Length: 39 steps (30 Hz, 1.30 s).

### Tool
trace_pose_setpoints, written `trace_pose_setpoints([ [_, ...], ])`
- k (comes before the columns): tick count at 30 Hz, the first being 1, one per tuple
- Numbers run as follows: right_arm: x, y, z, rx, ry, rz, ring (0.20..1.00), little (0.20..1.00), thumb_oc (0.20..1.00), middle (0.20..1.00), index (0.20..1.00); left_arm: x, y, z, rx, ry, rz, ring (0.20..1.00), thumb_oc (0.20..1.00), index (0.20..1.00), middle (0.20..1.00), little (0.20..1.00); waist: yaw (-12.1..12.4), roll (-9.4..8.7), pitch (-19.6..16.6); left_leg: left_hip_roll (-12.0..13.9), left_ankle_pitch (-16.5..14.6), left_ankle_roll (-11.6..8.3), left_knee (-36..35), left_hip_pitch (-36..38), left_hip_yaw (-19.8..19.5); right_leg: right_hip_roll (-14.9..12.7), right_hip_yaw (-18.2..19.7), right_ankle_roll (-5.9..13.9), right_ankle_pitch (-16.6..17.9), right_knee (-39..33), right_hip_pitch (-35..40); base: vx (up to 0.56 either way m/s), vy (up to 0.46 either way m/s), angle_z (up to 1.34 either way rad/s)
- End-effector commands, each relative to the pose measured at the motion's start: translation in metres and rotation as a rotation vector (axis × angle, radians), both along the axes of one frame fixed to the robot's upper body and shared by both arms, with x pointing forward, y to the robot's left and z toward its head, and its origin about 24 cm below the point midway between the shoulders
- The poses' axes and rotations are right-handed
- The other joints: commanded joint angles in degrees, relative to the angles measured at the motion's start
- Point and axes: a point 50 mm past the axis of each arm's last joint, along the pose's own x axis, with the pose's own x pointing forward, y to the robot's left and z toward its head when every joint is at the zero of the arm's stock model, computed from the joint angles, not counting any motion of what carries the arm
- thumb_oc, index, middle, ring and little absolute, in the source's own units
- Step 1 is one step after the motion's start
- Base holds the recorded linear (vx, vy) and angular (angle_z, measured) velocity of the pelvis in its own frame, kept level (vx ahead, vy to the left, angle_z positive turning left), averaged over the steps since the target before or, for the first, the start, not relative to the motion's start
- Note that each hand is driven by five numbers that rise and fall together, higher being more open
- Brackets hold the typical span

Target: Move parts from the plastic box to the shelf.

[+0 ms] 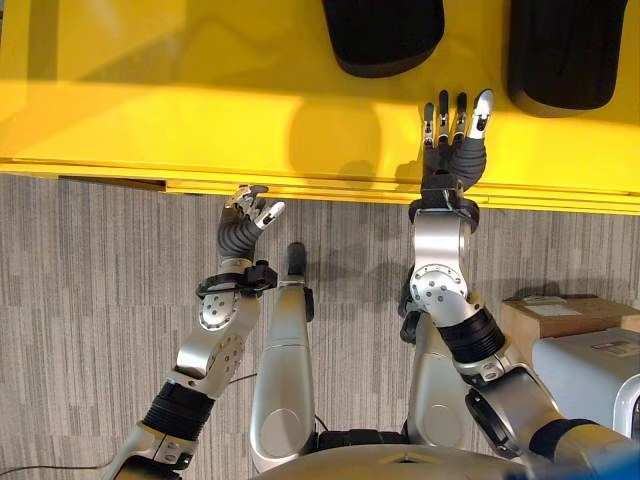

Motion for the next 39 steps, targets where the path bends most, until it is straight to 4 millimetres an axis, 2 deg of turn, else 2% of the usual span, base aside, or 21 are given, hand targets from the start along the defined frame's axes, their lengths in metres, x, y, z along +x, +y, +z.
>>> trace_pose_setpoints([
  [1, -0.013, -0.010, 0.006, -0.129, -0.121, -0.022, 1.000, 1.000, 1.000, 1.000, 1.000, -0.012, 0.004, 0.037, 0.044, -0.197, 0.025, 1.000, 1.000, 1.000, 1.000, 1.000, 0.13, -0.32, 0.30, 1.26, -0.01, -1.00, -2.19, 0.00, -1.11, -0.55, 0.60, 0.28, -0.35, 0.07, 3.56, 0.00, 0.000, 0.00],
  [4, -0.018, -0.017, 0.003, -0.304, -0.197, -0.019, 1.000, 1.000, 1.000, 1.000, 1.000, -0.013, 0.010, 0.042, 0.069, -0.233, 0.055, 1.000, 1.000, 1.000, 1.000, 1.000, -0.32, -0.63, 0.19, 1.55, 0.08, -1.11, -2.30, 0.23, -1.15, -0.48, 0.48, 0.34, -0.52, 0.32, 3.50, 0.00, 0.000, 0.00],
  [9, -0.024, -0.036, 0.002, -0.412, -0.249, -0.076, 1.000, 1.000, 1.000, 1.000, 1.000, -0.015, 0.015, 0.045, 0.079, -0.258, 0.082, 1.000, 1.000, 1.000, 1.000, 1.000, -0.93, -0.98, 0.06, 2.00, 0.15, -1.24, -2.46, 0.39, -1.13, -0.26, 0.54, 0.42, -0.58, 0.38, 3.62, 0.00, 0.000, 0.00],
  [10, -0.029, -0.046, 0.008, -0.506, -0.297, -0.137, 1.000, 1.000, 1.000, 1.000, 1.000, -0.016, 0.017, 0.045, 0.083, -0.265, 0.089, 1.000, 1.000, 1.000, 1.000, 1.000, -1.11, -1.05, -0.02, 2.11, 0.13, -1.29, -2.57, 0.60, -1.12, -0.14, 0.59, 0.55, -0.66, 0.44, 3.72, 0.00, 0.000, 0.00],
  [11, -0.036, -0.068, 0.017, -0.667, -0.338, -0.303, 1.000, 1.000, 1.000, 1.000, 1.000, -0.019, 0.021, 0.045, 0.093, -0.280, 0.093, 1.000, 1.000, 1.000, 1.000, 1.000, -1.38, -1.26, -0.23, 2.21, 0.10, -1.37, -2.67, 0.79, -1.24, -0.08, 0.47, 0.79, -0.81, 0.60, 3.92, 0.00, 0.000, 0.00],
  [12, -0.038, -0.074, 0.021, -0.752, -0.353, -0.371, 1.000, 1.000, 1.000, 1.000, 1.000, -0.019, 0.022, 0.045, 0.099, -0.286, 0.094, 1.000, 1.000, 1.000, 1.000, 1.000, -1.39, -1.26, -0.32, 2.24, 0.05, -1.39, -2.73, 0.90, -1.36, -0.04, 0.49, 0.87, -0.87, 0.61, 4.00, 0.00, 0.000, 0.00],
  [13, -0.039, -0.074, 0.021, -0.752, -0.353, -0.371, 1.000, 1.000, 1.000, 1.000, 1.000, -0.019, 0.022, 0.045, 0.099, -0.286, 0.094, 1.000, 1.000, 1.000, 1.000, 1.000, -1.39, -1.25, -0.31, 2.24, 0.05, -1.39, -2.73, 0.90, -1.36, -0.04, 0.49, 0.87, -0.87, 0.61, 4.01, 0.00, 0.000, 0.00],
  [15, -0.044, -0.086, 0.036, -0.983, -0.413, -0.558, 1.000, 1.000, 1.000, 1.000, 1.000, -0.021, 0.024, 0.046, 0.114, -0.308, 0.081, 1.000, 1.000, 1.000, 1.000, 1.000, -1.36, -1.36, -0.59, 2.27, -0.08, -1.50, -2.79, 1.09, -1.65, 0.05, 0.37, 1.11, -0.92, 0.61, 4.34, 0.00, 0.000, 0.00],
  [16, -0.044, -0.086, 0.036, -0.983, -0.413, -0.558, 1.000, 1.000, 1.000, 1.000, 1.000, -0.021, 0.024, 0.046, 0.114, -0.308, 0.081, 1.000, 1.000, 1.000, 1.000, 1.000, -1.36, -1.35, -0.58, 2.27, -0.09, -1.50, -2.78, 1.09, -1.65, 0.05, 0.37, 1.10, -0.92, 0.61, 4.35, -0.08, 0.001, -0.02],
  [17, -0.048, -0.095, 0.048, -1.143, -0.457, -0.680, 1.000, 1.000, 1.000, 1.000, 1.000, -0.022, 0.026, 0.047, 0.126, -0.321, 0.070, 1.000, 1.000, 1.000, 1.000, 1.000, -1.29, -1.42, -0.60, 2.03, 1.60, -1.15, -3.27, 0.63, -1.62, -0.17, -0.04, 0.88, 0.39, 0.27, 3.96, -0.08, 0.010, -0.01],
  [18, -0.049, -0.099, 0.054, -1.215, -0.473, -0.765, 1.000, 1.000, 1.000, 1.000, 1.000, -0.022, 0.025, 0.048, 0.128, -0.328, 0.061, 1.000, 1.000, 1.000, 1.000, 1.000, -1.17, -1.40, -0.73, 2.05, 1.60, -1.18, -3.45, 0.79, -1.67, -0.21, -0.09, 0.97, 0.43, 0.18, 4.08, -0.08, 0.000, 0.04],
  [21, -0.050, -0.110, 0.083, -1.643, -0.572, -1.073, 1.000, 1.000, 1.000, 1.000, 1.000, -0.025, 0.027, 0.047, 0.165, -0.338, 0.016, 1.000, 1.000, 1.000, 1.000, 1.000, -0.45, -1.53, -1.39, 1.82, 1.80, -1.29, -4.17, 1.30, -1.90, -0.27, -0.03, 1.26, 0.53, -0.16, 4.42, 0.00, -0.020, 0.07],
  [23, -0.050, -0.111, 0.090, -1.703, -0.598, -1.116, 1.000, 1.000, 1.000, 1.000, 1.000, -0.026, 0.027, 0.047, 0.175, -0.339, 0.006, 1.000, 1.000, 1.000, 1.000, 1.000, -0.26, -1.55, -1.41, 1.77, 1.80, -1.33, -4.00, 1.26, -1.98, -0.26, -0.06, 1.27, 0.53, -0.11, 4.46, -0.01, -0.009, 0.04],
  [25, -0.045, -0.113, 0.099, -1.804, -0.613, -1.177, 1.000, 1.000, 1.000, 1.000, 1.000, -0.027, 0.028, 0.047, 0.177, -0.343, -0.010, 1.000, 1.000, 1.000, 1.000, 1.000, 0.26, -1.60, -1.50, 1.73, 1.86, -1.38, -3.96, 1.37, -1.91, -0.25, -0.09, 1.32, 0.58, -0.05, 4.53, 0.00, 0.000, 0.00],
  [26, -0.043, -0.111, 0.112, -1.911, -0.665, -1.251, 1.000, 1.000, 1.000, 1.000, 1.000, -0.027, 0.026, 0.048, 0.183, -0.349, -0.029, 1.000, 1.000, 1.000, 1.000, 1.000, 0.61, -1.57, -1.45, 1.83, 1.87, -1.48, -3.85, 1.41, -1.86, -0.26, -0.09, 1.29, 0.47, 0.15, 4.38, 0.00, 0.000, 0.00],
  [27, -0.043, -0.111, 0.113, -1.911, -0.667, -1.252, 1.000, 1.000, 1.000, 1.000, 1.000, -0.027, 0.027, 0.048, 0.182, -0.350, -0.028, 1.000, 1.000, 1.000, 1.000, 1.000, 0.54, -1.53, -1.41, 1.84, 1.86, -1.48, -3.83, 1.41, -1.85, -0.25, -0.07, 1.28, 0.46, 0.17, 4.37, 0.00, 0.000, 0.00],
  [30, -0.031, -0.110, 0.128, -2.088, -0.687, -1.290, 1.000, 1.000, 1.000, 1.000, 1.000, -0.026, 0.024, 0.047, 0.202, -0.347, -0.065, 1.000, 1.000, 1.000, 1.000, 1.000, 1.70, -1.47, -1.46, 1.88, 2.07, -1.57, -3.80, 1.25, -1.98, -0.21, -0.18, 1.32, 0.45, 0.05, 4.40, 0.00, 0.000, 0.00],
  [32, -0.015, -0.111, 0.141, -2.234, -0.653, -1.291, 1.000, 1.000, 1.000, 1.000, 1.000, -0.025, 0.023, 0.045, 0.202, -0.341, -0.084, 1.000, 1.000, 1.000, 1.000, 1.000, 2.53, -1.29, -1.51, 1.81, 2.28, -1.71, -3.95, 1.19, -2.03, -0.34, -0.42, 1.24, 0.45, 0.34, 4.33, 0.00, 0.000, 0.00],
  [34, -0.010, -0.110, 0.143, -2.280, -0.644, -1.290, 1.000, 1.000, 1.000, 1.000, 1.000, -0.025, 0.024, 0.045, 0.198, -0.340, -0.083, 1.000, 1.000, 1.000, 1.000, 1.000, 2.53, -1.12, -1.42, 1.86, 2.36, -1.75, -4.09, 1.25, -2.00, -0.36, -0.48, 1.21, 0.45, 0.38, 4.36, 0.00, -0.010, 0.03],
  [35, 0.000, -0.108, 0.147, -2.343, -0.620, -1.268, 1.000, 1.000, 1.000, 1.000, 1.000, -0.025, 0.025, 0.044, 0.196, -0.335, -0.086, 1.000, 1.000, 1.000, 1.000, 1.000, 3.11, -1.09, -1.27, 1.89, 2.49, -1.82, -4.23, 1.24, -1.99, -0.33, -0.66, 1.10, 0.32, 0.37, 4.36, 0.00, -0.017, 0.06],
  [39, 0.015, -0.104, 0.148, -2.384, -0.591, -1.226, 1.000, 1.000, 1.000, 1.000, 1.000, -0.025, 0.023, 0.043, 0.190, -0.338, -0.098, 1.000, 1.000, 1.000, 1.000, 1.000, 3.80, -0.87, -1.08, 1.91, 2.63, -1.89, -4.24, 1.16, -2.08, -0.19, -0.90, 0.99, 0.20, 0.33, 4.44, 0.02, -0.019, 0.01],
])
